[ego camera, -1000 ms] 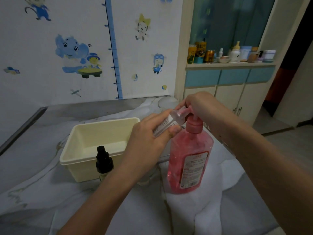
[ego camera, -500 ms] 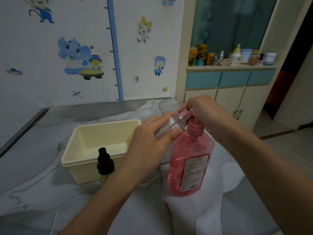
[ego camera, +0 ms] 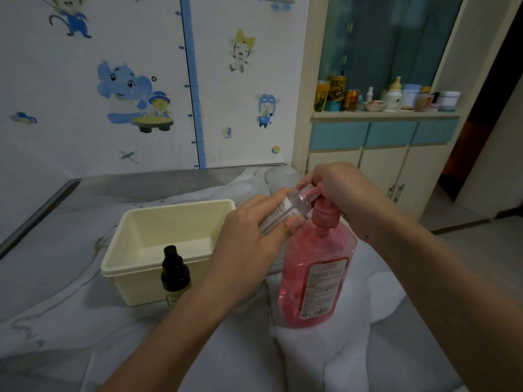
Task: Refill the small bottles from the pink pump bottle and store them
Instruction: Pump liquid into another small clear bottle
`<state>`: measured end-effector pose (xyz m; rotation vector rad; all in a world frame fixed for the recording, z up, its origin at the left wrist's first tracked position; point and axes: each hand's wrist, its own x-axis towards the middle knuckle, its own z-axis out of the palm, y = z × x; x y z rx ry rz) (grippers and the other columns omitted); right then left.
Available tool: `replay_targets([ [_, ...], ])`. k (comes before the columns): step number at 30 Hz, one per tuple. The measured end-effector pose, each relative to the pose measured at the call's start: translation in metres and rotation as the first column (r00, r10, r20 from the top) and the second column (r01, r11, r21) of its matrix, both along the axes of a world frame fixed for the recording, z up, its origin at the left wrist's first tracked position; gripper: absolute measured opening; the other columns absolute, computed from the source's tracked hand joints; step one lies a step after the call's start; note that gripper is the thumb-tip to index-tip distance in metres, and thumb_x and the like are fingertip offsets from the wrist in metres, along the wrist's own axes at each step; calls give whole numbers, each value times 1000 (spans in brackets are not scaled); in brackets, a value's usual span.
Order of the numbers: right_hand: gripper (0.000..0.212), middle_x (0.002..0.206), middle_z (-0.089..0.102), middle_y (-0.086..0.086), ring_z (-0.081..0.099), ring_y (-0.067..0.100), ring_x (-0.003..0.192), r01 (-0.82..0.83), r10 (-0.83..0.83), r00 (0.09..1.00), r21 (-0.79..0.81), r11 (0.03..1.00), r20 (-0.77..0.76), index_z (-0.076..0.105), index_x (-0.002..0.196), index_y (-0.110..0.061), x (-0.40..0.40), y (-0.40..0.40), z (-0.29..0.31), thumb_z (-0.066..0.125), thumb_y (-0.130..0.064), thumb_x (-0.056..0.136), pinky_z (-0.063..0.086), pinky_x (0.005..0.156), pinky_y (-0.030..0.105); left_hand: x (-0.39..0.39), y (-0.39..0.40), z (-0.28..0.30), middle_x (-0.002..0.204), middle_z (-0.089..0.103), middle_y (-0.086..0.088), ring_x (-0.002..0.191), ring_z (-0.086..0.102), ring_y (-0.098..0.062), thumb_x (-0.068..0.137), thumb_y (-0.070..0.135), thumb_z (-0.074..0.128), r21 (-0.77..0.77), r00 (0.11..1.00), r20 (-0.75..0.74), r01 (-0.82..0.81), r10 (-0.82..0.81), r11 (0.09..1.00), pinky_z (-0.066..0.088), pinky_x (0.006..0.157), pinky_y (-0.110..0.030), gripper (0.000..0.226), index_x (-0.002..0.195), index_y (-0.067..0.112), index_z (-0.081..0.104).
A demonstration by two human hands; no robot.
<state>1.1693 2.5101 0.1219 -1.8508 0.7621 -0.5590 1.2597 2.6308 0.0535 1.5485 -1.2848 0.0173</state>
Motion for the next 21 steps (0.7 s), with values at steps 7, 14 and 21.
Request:
replay_targets([
  [7,33,50,57,-5,51,-2,32,24,-30,995,70,997,94,61,66,-11,1,7,-9,39,-11,91,40,34,6,1,0,-1,86,61,10,76,54,-1,86,35,65,17,1000,19,1,-1,1000,37,65,-10,35,121,31,63],
  [14,32,39,56,-8,51,0,32,13,-19,998,89,996,63,61,63,-11,0,7,-4,42,-9,88,42,34,8,0,0,-1,87,62,9,76,54,0,86,34,65,11,1000,14,5,-5,1000,36,64,-8,35,120,30,63],
  [21,33,36,55,-10,50,-2,30,-1,-5,998,80,997,67,61,66,-9,0,5,-4,39,-7,91,39,32,6,1,1,0,90,62,10,78,54,0,86,39,62,10,999,36,6,-7,1000,36,65,-6,40,125,28,61],
])
